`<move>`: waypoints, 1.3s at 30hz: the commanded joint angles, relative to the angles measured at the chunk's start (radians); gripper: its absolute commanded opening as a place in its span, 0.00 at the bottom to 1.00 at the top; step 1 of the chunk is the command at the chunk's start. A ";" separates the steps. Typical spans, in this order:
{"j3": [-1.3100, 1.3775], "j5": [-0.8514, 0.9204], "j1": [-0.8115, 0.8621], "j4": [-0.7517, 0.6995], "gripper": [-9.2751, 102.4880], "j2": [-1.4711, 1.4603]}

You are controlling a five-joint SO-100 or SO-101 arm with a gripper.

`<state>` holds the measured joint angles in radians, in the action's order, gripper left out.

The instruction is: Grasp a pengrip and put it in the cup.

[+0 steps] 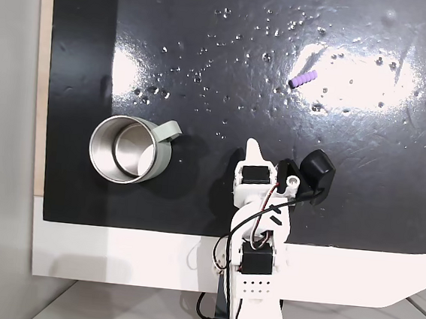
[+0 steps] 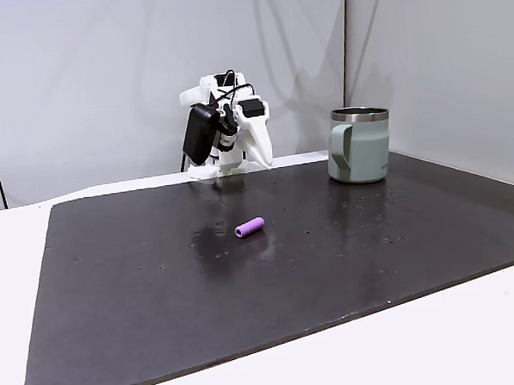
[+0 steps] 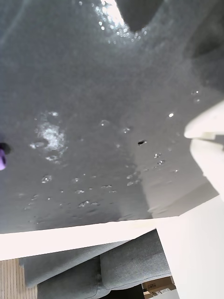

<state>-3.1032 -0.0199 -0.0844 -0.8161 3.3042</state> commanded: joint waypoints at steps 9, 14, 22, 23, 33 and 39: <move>0.005 0.094 0.072 0.044 0.08 0.014; 0.015 0.109 0.075 0.044 0.08 0.014; 0.279 0.150 0.086 -0.032 0.08 -0.135; 0.347 0.152 0.091 -0.037 0.08 -0.215; 0.980 0.229 0.163 -0.114 0.10 -0.876; 1.256 0.299 0.245 -0.176 0.14 -1.181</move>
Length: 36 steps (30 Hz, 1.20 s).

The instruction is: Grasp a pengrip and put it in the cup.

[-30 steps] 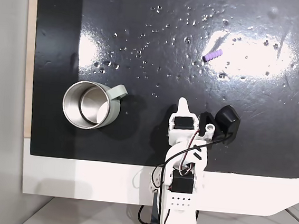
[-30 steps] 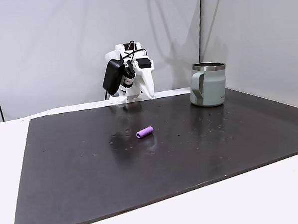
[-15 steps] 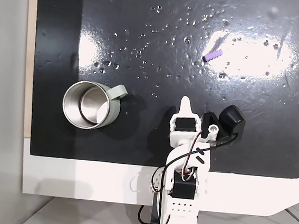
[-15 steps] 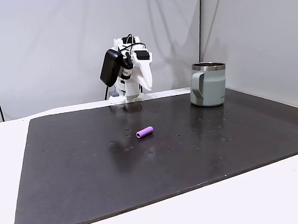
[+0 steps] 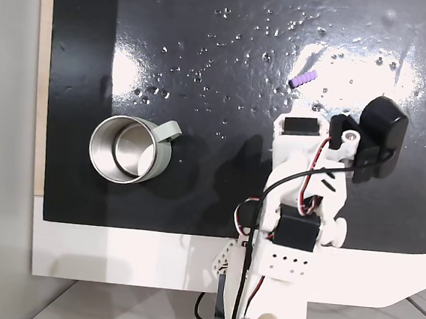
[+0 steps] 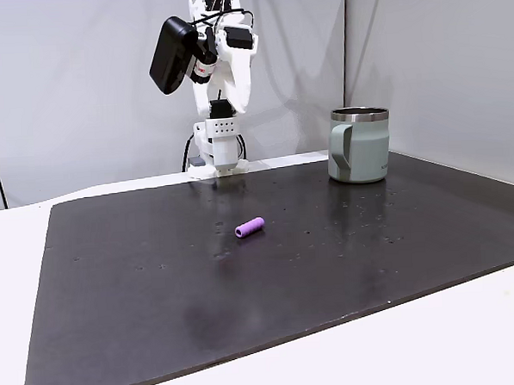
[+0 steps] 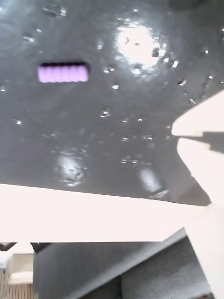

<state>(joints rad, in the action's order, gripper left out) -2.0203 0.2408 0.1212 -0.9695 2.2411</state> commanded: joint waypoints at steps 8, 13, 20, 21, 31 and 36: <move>0.551 0.126 0.083 -0.224 0.26 -0.522; 0.686 0.175 0.084 -0.295 0.30 -0.683; 0.847 0.201 0.083 -0.356 0.32 -0.923; 0.847 0.206 0.080 -0.356 0.32 -0.942; 0.844 0.235 0.063 -0.296 0.32 -1.100; 0.844 0.242 0.046 -0.265 0.31 -1.135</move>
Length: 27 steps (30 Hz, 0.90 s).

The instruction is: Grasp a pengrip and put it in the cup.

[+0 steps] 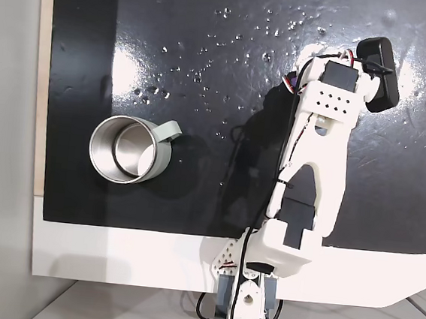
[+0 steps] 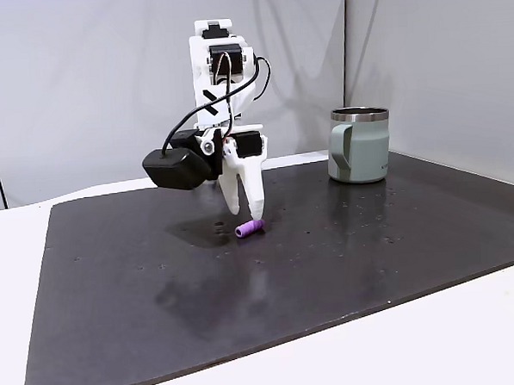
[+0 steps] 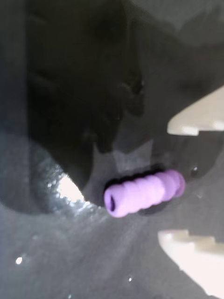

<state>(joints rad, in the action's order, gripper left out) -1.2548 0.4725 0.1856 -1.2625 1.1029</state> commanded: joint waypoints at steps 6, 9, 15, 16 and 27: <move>0.080 0.015 -0.015 0.052 0.30 -0.040; 0.080 0.023 -0.014 0.057 0.28 -0.055; 0.080 0.034 -0.003 0.061 0.20 -0.066; 0.081 0.034 0.002 0.061 0.18 -0.069; 0.091 0.037 0.020 0.035 0.10 -0.046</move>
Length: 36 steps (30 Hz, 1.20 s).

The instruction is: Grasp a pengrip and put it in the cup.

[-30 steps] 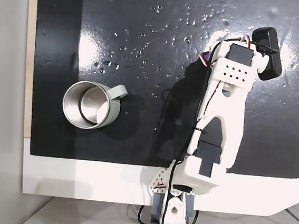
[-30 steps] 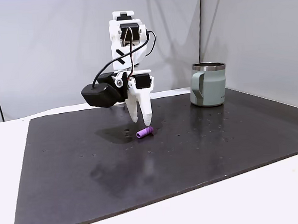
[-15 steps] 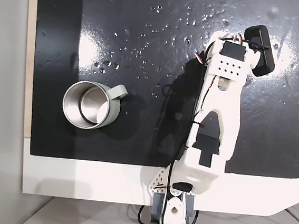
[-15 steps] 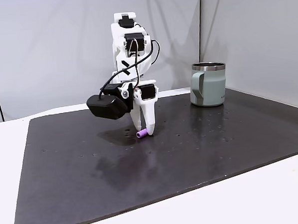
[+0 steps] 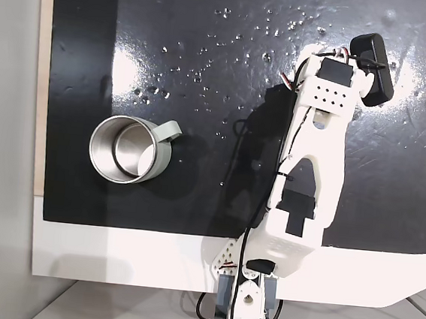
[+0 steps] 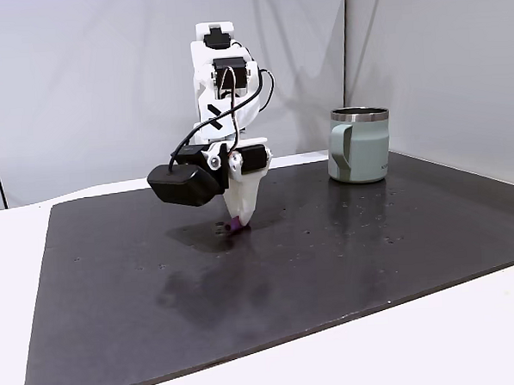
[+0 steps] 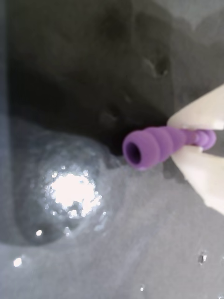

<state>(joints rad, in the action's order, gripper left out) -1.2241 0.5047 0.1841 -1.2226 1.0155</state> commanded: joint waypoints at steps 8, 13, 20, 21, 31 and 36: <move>0.060 -0.044 -0.017 -0.100 0.10 0.233; 0.081 -0.092 -0.095 -0.195 0.10 0.393; 0.143 -0.242 -0.288 -0.337 0.09 0.558; 0.153 -0.268 -0.324 -0.354 0.09 0.568; 0.169 -0.379 -0.676 -0.422 0.09 0.643; 0.176 -0.383 -0.842 -0.454 0.09 0.657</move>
<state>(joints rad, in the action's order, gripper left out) -1.1075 0.1273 -0.5691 -1.6567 1.6153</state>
